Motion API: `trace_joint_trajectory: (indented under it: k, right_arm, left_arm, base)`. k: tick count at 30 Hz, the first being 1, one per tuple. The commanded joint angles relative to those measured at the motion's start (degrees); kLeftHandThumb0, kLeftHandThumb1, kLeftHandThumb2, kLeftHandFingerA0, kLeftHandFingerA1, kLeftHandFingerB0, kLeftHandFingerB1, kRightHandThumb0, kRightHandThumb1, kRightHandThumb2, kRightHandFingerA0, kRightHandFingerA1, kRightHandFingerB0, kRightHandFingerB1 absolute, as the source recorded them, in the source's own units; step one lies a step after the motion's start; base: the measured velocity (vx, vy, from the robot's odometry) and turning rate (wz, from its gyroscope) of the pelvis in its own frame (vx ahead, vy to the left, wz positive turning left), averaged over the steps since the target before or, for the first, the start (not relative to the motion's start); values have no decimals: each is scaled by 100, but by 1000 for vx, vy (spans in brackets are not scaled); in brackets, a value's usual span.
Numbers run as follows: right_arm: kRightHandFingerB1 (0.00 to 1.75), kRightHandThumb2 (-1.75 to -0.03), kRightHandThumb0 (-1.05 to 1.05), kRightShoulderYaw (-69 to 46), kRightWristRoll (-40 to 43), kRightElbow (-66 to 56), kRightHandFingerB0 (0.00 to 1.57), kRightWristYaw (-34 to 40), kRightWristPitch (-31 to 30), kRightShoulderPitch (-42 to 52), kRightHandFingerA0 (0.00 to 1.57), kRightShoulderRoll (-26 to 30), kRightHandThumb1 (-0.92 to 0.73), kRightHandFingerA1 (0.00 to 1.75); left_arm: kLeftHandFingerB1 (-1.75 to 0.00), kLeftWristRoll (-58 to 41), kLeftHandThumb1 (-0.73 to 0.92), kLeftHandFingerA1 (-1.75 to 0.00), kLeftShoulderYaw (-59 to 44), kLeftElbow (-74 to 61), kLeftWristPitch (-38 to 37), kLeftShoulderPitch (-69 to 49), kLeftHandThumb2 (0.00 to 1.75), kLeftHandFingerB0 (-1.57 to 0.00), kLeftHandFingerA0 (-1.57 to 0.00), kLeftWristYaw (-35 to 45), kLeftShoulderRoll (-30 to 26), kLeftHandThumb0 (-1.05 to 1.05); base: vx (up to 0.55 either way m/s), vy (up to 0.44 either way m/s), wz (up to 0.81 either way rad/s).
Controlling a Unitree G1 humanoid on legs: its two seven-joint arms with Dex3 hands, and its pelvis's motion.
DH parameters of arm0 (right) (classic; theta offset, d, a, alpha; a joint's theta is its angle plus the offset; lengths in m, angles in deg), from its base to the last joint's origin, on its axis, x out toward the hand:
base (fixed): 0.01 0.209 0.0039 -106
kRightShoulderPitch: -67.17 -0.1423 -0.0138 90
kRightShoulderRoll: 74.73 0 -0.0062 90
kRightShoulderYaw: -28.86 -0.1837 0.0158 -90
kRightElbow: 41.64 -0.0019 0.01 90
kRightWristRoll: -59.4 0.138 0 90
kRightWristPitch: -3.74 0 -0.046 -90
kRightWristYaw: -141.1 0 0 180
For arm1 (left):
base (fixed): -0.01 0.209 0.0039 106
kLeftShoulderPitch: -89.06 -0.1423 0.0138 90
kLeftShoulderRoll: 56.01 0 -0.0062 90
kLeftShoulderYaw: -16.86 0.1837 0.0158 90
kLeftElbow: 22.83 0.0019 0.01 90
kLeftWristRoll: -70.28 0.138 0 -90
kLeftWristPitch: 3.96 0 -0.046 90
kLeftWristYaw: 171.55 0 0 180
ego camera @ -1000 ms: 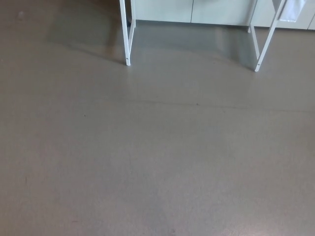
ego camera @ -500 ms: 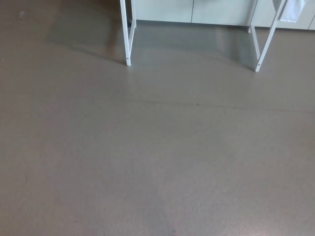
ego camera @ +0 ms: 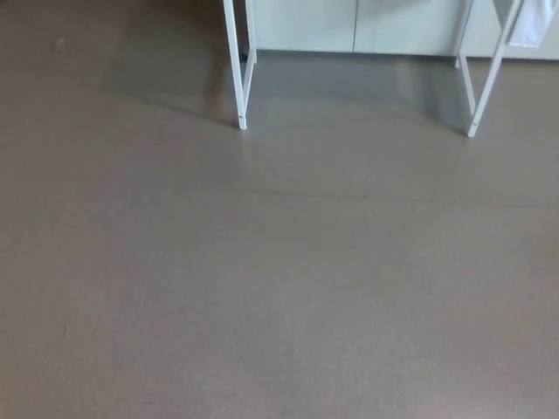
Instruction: The robot walks towards a desk on which a file tray is kept in the middle and a stapler is kept to its right. The robot lifts the stapler using its right hand and places it on the file tray.
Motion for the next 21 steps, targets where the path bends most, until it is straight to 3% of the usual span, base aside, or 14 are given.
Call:
trace_joint_trajectory:
  k: [1,2,3,7,8,9,14,15,16,17,18,19,20,21]
  right_arm:
    - [32,-81,-61,10,-14,216,5,-8,134,-190,1,93,-47,27]
    - [32,-81,-61,18,-16,246,5,-35,162,-210,1,109,-47,27]
    - [26,-58,-51,-182,223,414,10,-136,196,-297,7,27,-59,26]
    - [25,-59,-54,-64,62,325,9,-139,183,-305,0,126,-60,19]
    - [29,-80,-60,-28,25,319,7,-130,143,-371,0,166,-48,18]
    - [25,-60,-55,-46,56,288,10,-143,173,-340,0,166,-60,17]
    - [24,-61,-51,-127,169,135,8,-238,105,-339,5,159,-61,22]
    - [23,-67,-56,-134,184,140,10,-287,42,-399,8,173,-59,21]
    - [32,-81,-55,-107,150,141,2,-314,-13,-446,0,203,-45,30]
    - [31,-81,-55,-49,75,197,4,-282,-32,-514,0,223,-47,28]
    - [31,-81,-55,-23,32,267,4,-207,15,-552,0,213,-47,28]
    - [24,-61,-48,-165,191,224,10,-202,33,-550,5,173,-58,23]
    - [24,-66,-55,-52,65,308,10,-207,35,-641,7,216,-59,21]
    - [31,-81,-55,6,15,333,2,-266,82,-680,0,264,-46,30]
  left_arm:
    - [-35,13,86,-39,32,-14,-156,33,65,-28,-23,-32,-11,-58]
    - [-35,15,86,-39,42,-30,-140,34,65,-28,-23,-28,-11,-58]
    - [-36,-15,85,-39,24,-103,-98,-7,65,-28,-23,-35,11,-58]
    - [-38,100,85,-40,100,408,-335,224,65,-30,-25,-152,38,-59]
    - [-37,106,85,-41,108,657,-423,332,65,-29,-26,-192,72,-58]
    - [-37,143,85,-41,144,743,-478,372,65,-29,-26,-213,61,-58]
    - [-36,89,86,-41,144,497,-374,258,65,-29,-26,-220,71,-57]
    - [-38,65,86,-41,135,374,-364,199,65,-30,-26,-208,81,-57]
    - [-37,59,86,-41,135,347,-371,186,65,-28,-26,-213,91,-57]
    - [-37,63,85,-41,136,409,-394,216,65,-28,-25,-227,106,-58]
    - [-37,61,85,-41,134,465,-413,244,65,-28,-25,-236,118,-58]
    - [-37,115,86,-40,173,612,-420,327,65,-29,-27,-313,141,-57]
    - [-38,141,86,-41,194,609,-335,347,65,-31,-28,-375,147,-57]
    - [-38,172,86,-41,224,739,-379,410,65,-32,-29,-407,152,-57]
  base:
    - [45,144,-6]
    - [119,176,-13]
    - [198,245,-15]
    - [274,285,-6]
    - [196,170,-7]
    - [194,113,-2]
    - [198,-5,9]
    - [227,-102,12]
    - [232,-168,16]
    - [124,-163,13]
    - [197,-191,16]
    - [254,-236,21]
    - [312,-287,31]
    - [332,-415,27]
